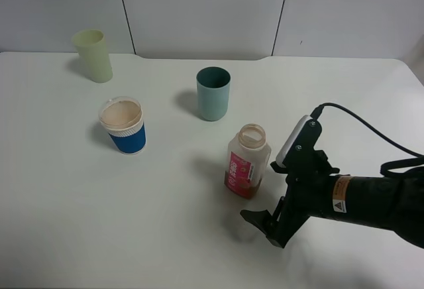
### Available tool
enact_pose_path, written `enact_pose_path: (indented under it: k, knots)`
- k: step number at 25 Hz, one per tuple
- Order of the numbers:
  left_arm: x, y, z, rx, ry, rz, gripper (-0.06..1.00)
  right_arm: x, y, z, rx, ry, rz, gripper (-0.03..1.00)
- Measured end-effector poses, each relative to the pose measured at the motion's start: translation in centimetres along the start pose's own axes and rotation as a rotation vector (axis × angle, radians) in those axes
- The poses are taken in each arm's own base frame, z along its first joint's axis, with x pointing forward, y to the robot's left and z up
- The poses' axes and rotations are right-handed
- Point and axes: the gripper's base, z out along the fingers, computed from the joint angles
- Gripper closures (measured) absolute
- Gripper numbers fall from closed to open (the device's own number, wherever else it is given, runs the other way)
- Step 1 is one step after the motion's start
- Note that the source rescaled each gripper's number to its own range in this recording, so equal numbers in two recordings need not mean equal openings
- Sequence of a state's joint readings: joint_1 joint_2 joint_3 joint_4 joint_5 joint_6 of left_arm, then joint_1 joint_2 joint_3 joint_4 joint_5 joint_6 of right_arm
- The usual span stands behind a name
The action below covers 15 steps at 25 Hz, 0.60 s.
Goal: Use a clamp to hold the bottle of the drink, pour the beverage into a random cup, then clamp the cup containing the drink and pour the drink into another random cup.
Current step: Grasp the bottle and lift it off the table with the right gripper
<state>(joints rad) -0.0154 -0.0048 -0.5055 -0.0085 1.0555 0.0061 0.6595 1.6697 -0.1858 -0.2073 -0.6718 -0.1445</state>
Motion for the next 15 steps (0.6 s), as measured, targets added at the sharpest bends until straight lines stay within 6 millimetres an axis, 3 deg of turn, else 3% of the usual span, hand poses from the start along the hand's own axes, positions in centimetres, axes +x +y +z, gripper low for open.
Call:
enact_pose_path:
  k: [15]
  knots:
    - [0.0,0.0,0.0,0.000,0.000,0.000,-0.05,0.4,0.4,1.8,-0.021,-0.114,0.037,-0.03]
